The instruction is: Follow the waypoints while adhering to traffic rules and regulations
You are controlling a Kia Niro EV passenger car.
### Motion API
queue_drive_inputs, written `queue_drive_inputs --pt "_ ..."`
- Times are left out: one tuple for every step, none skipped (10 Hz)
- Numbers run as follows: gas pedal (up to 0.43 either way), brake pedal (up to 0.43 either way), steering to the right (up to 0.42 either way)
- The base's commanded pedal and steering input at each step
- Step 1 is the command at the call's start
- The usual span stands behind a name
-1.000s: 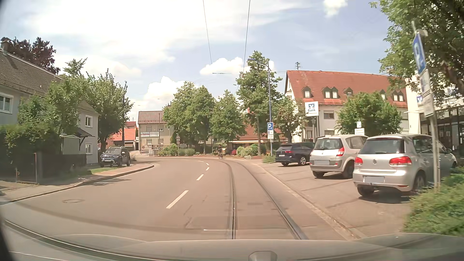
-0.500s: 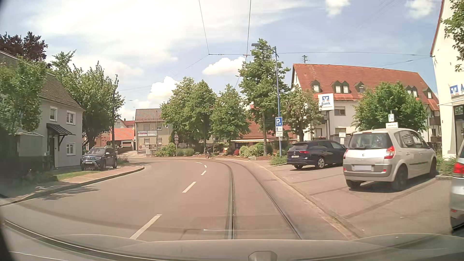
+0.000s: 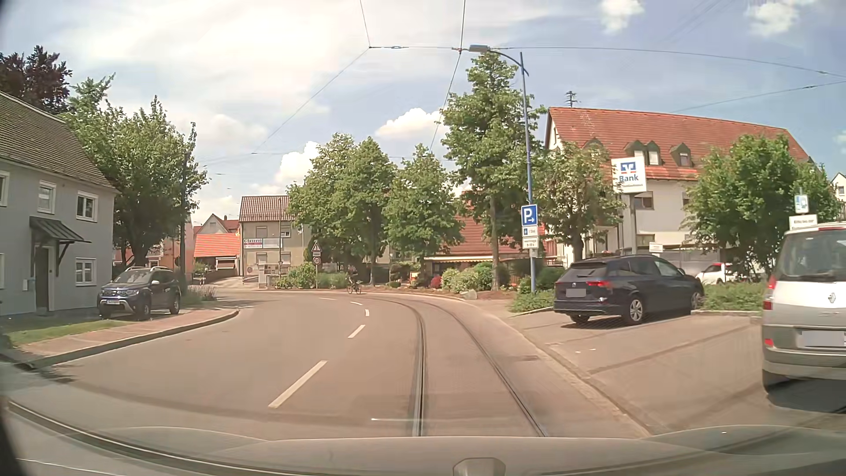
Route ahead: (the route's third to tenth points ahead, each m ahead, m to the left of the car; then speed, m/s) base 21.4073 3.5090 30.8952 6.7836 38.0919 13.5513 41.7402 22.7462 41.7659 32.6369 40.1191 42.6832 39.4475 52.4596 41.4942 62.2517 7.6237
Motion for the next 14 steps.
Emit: queue_drive_inputs --pt "0.189 0.0 -0.007" --pt "0.189 0.0 -0.007" --pt "0.189 0.0 -0.007" --pt "0.177 0.0 -0.007" --pt "0.177 0.0 -0.008" --pt "0.177 0.0 -0.008" --pt "0.157 0.0 -0.012" --pt "0.15 0.0 -0.016" --pt "0.13 0.0 -0.022" --pt "0.118 0.0 -0.026" --pt "0.118 0.0 -0.029" --pt "0.11 0.0 -0.03" --pt "0.11 0.0 -0.031" --pt "0.11 0.0 -0.031"
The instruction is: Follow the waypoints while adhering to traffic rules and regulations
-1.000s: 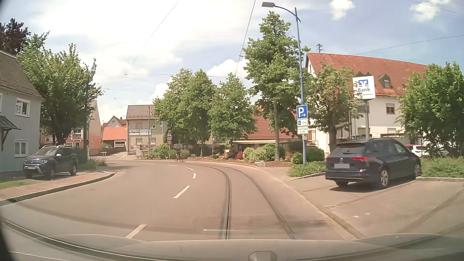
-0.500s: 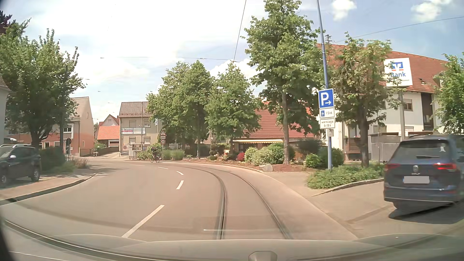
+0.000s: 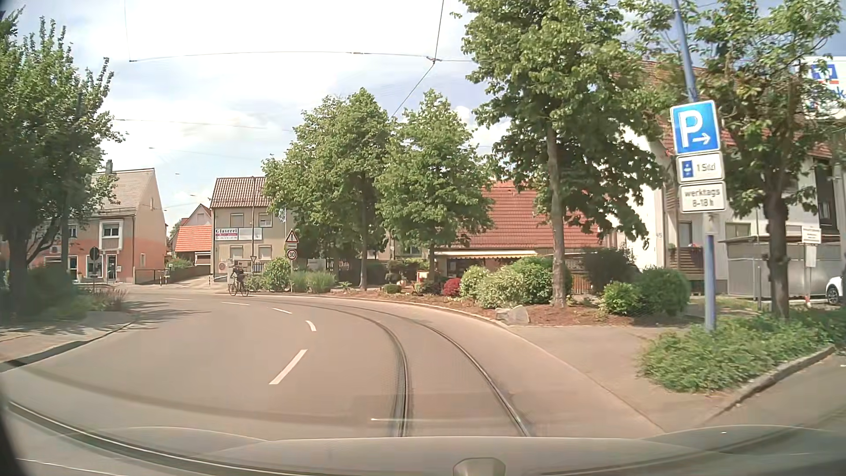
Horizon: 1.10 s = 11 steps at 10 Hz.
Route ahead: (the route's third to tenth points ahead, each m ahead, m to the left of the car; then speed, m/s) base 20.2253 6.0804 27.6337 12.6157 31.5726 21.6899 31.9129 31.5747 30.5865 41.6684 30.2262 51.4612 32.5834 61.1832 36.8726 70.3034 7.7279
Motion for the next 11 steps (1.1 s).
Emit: queue_drive_inputs --pt "0.098 0.0 -0.032" --pt "0.098 0.0 -0.038" --pt "0.098 0.0 -0.042" --pt "0.098 0.0 -0.042" --pt "0.087 0.0 -0.043" --pt "0.079 0.0 -0.047" --pt "0.079 0.0 -0.054" --pt "0.079 0.0 -0.064" --pt "0.067 0.0 -0.072" --pt "0.067 0.0 -0.079" --pt "0.067 0.0 -0.083"
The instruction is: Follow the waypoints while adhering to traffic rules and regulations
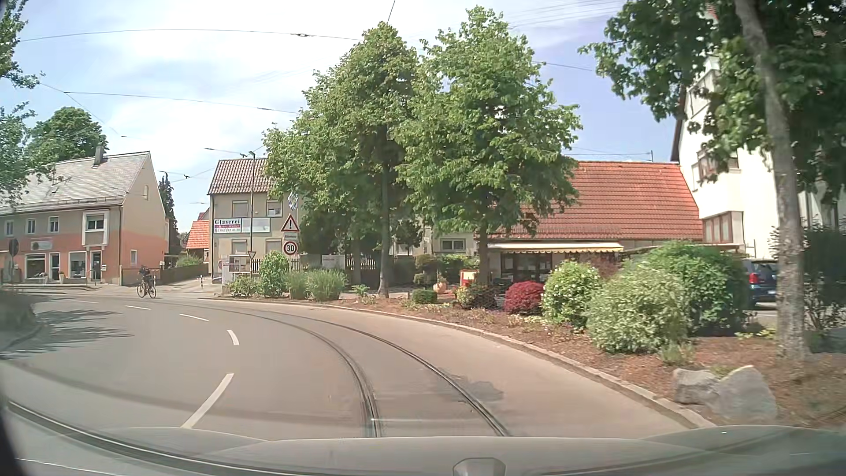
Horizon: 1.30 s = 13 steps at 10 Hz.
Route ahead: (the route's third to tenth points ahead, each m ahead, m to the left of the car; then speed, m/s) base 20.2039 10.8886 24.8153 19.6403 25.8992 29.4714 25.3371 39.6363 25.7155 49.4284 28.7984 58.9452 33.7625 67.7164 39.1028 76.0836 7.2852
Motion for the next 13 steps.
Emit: queue_drive_inputs --pt "0.059 0.0 -0.087" --pt "0.059 0.0 -0.095" --pt "0.047 0.0 -0.104" --pt "0.047 0.0 -0.113" --pt "0.047 0.0 -0.118" --pt "0.047 0.0 -0.122" --pt "0.047 0.0 -0.125" --pt "0.047 0.0 -0.126" --pt "0.047 0.0 -0.131" --pt "0.047 0.0 -0.138" --pt "0.047 0.0 -0.147" --pt "0.047 0.0 -0.157" --pt "0.047 0.0 -0.169"
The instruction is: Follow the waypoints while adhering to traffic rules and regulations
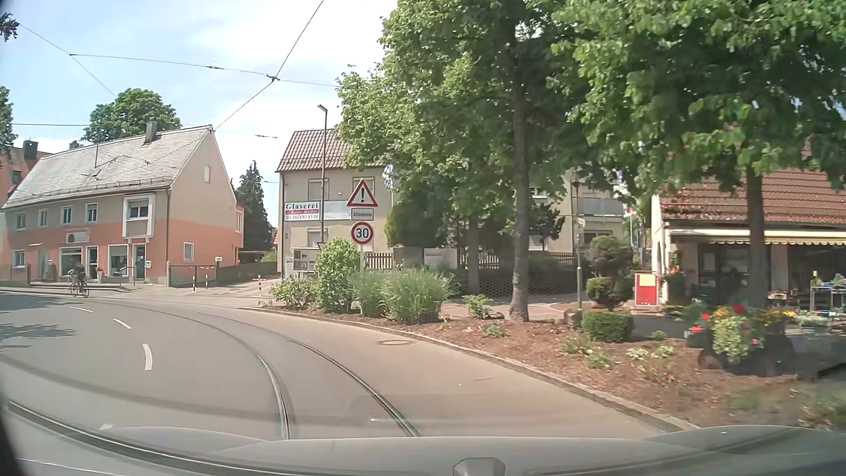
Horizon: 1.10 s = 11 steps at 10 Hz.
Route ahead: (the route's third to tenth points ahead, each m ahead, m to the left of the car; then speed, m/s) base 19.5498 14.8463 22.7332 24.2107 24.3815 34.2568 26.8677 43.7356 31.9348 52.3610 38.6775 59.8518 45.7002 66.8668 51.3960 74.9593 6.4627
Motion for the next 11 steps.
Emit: queue_drive_inputs --pt "0.047 0.0 -0.178" --pt "0.059 0.0 -0.188" --pt "0.059 0.0 -0.192" --pt "0.079 0.0 -0.194" --pt "0.087 0.0 -0.199" --pt "0.098 0.0 -0.206" --pt "0.098 0.0 -0.212" --pt "0.098 0.0 -0.215" --pt "0.098 0.0 -0.218" --pt "0.098 0.0 -0.219" --pt "0.087 0.0 -0.22"
